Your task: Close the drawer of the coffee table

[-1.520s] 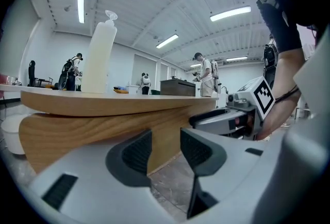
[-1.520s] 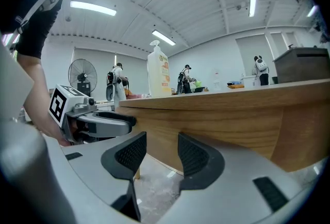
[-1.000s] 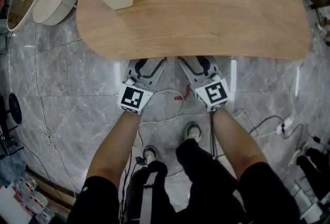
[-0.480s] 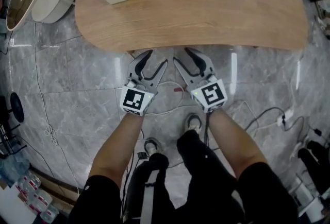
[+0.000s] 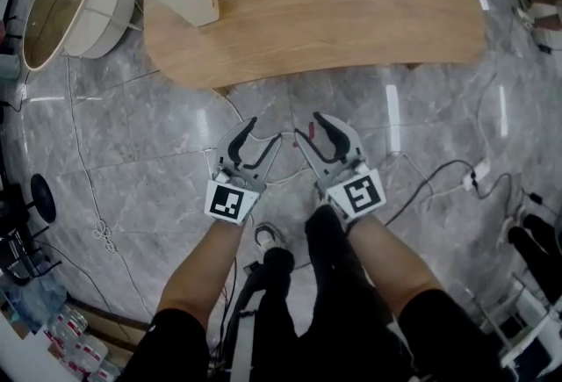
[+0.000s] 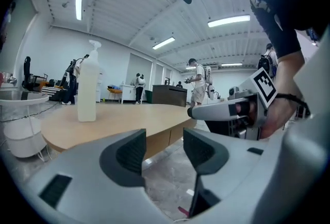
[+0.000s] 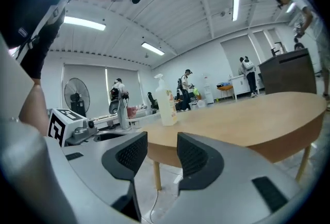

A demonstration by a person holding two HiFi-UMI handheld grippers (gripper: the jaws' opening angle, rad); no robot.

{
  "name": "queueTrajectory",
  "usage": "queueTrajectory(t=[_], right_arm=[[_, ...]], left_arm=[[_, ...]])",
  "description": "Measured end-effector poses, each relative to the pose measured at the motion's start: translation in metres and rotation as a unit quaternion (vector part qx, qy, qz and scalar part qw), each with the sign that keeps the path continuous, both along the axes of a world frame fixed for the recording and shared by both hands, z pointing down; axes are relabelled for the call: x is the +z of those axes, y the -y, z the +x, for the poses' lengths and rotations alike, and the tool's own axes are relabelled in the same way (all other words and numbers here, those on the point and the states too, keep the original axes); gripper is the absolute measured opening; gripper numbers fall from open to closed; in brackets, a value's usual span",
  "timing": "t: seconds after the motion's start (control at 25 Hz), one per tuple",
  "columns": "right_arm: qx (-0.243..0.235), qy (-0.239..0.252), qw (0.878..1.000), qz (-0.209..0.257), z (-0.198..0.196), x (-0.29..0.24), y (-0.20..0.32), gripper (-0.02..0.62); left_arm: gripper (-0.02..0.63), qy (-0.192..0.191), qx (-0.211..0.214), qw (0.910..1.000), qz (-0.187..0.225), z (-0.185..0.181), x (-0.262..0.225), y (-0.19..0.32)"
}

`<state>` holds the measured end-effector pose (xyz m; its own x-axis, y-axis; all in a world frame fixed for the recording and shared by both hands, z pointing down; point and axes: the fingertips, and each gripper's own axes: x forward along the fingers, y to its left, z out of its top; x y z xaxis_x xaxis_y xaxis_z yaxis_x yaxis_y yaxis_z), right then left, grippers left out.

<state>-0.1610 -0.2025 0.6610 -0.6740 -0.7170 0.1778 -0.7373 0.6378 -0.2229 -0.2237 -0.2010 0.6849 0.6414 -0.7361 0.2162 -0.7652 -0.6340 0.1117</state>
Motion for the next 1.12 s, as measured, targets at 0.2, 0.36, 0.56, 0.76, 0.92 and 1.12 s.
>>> queueTrajectory(t=[0.2,0.36,0.56,0.76,0.92,1.12], right_arm=[[0.023,0.01,1.0,0.008,-0.002,-0.068,-0.025,0.178],[0.028,0.006,1.0,0.007,-0.009,-0.114,-0.043,0.177],[0.031,0.003,0.999,0.023,-0.021,-0.177,-0.071,0.176],[0.044,-0.008,0.998,0.041,-0.013,-0.236,-0.108,0.177],[0.063,-0.019,0.996,0.056,0.004,-0.284,-0.14,0.176],[0.061,-0.037,0.995,0.062,0.009,-0.343,-0.175,0.176]], left_arm=[[0.206,-0.005,0.006,1.0,0.001,-0.016,-0.063,-0.029],[0.206,0.007,0.024,0.9997,0.005,-0.03,-0.108,-0.054],[0.206,0.015,0.024,0.9996,0.004,-0.059,-0.153,-0.084],[0.206,0.023,0.025,0.9994,0.005,-0.087,-0.199,-0.121],[0.206,0.018,0.032,0.9993,0.009,-0.108,-0.239,-0.151],[0.206,0.016,0.041,0.999,0.005,-0.123,-0.284,-0.176]])
